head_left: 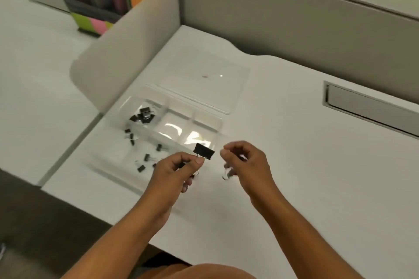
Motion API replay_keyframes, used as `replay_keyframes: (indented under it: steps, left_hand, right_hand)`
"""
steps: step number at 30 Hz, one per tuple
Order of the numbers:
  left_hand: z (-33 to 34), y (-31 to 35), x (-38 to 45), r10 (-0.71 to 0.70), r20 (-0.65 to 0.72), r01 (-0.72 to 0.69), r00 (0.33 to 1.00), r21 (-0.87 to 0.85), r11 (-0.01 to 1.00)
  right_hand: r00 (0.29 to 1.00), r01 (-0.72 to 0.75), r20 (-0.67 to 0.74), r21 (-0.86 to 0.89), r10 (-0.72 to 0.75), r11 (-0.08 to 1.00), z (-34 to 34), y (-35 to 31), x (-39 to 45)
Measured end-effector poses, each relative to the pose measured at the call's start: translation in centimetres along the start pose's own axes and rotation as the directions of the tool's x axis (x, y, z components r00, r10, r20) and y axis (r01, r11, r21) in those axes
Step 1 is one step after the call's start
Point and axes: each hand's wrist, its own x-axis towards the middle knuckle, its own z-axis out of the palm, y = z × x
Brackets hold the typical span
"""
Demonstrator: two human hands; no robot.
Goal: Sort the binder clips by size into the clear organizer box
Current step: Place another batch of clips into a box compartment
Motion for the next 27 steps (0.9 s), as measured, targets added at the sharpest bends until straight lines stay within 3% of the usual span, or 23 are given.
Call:
replay_keyframes:
  steps: [5,11,14,16,19,20,23,27]
  left_hand:
    - [-5.4,0.4,0.4,-0.019,-0.117,0.005,0.993,-0.122,0.993]
    - [-8.2,0.2,0.9,-0.044,-0.141,0.020,0.989,-0.163,0.986]
    - [-8.6,0.2,1.6,-0.041,-0.133,0.019,0.990,-0.165,0.986]
    - [-8.7,0.3,2.2,-0.035,-0.127,0.014,0.991,-0.167,0.986]
    - [-8.7,0.4,3.2,-0.023,-0.121,0.004,0.992,-0.153,0.988]
    - [-8.6,0.5,3.5,-0.018,-0.112,0.003,0.994,-0.135,0.991]
    - [-8.1,0.6,4.2,0.012,-0.083,-0.018,0.997,-0.079,0.997]
    - [-8.1,0.3,4.8,0.031,-0.129,-0.045,0.991,-0.103,0.994]
  right_hand:
    - [0.955,0.294,0.130,-0.313,-0.266,0.903,7.4,-3.6,6.5]
    - [0.918,0.394,0.305,-0.632,-0.253,0.667,12.5,-4.1,12.9]
    - [0.920,0.385,0.262,-0.742,-0.292,0.549,12.4,-3.8,12.7]
    - [0.901,0.425,0.249,-0.669,-0.356,0.609,12.0,-4.0,10.7]
    - [0.915,0.268,0.385,-0.364,-0.118,0.892,11.6,-4.9,7.0]
    - [0.894,0.209,0.444,-0.294,-0.060,0.933,11.5,-5.0,6.2]
    - [0.891,0.261,0.441,-0.295,-0.111,0.919,11.4,-4.5,5.9]
    - [0.948,0.299,0.231,-0.423,-0.217,0.855,11.4,-4.5,7.9]
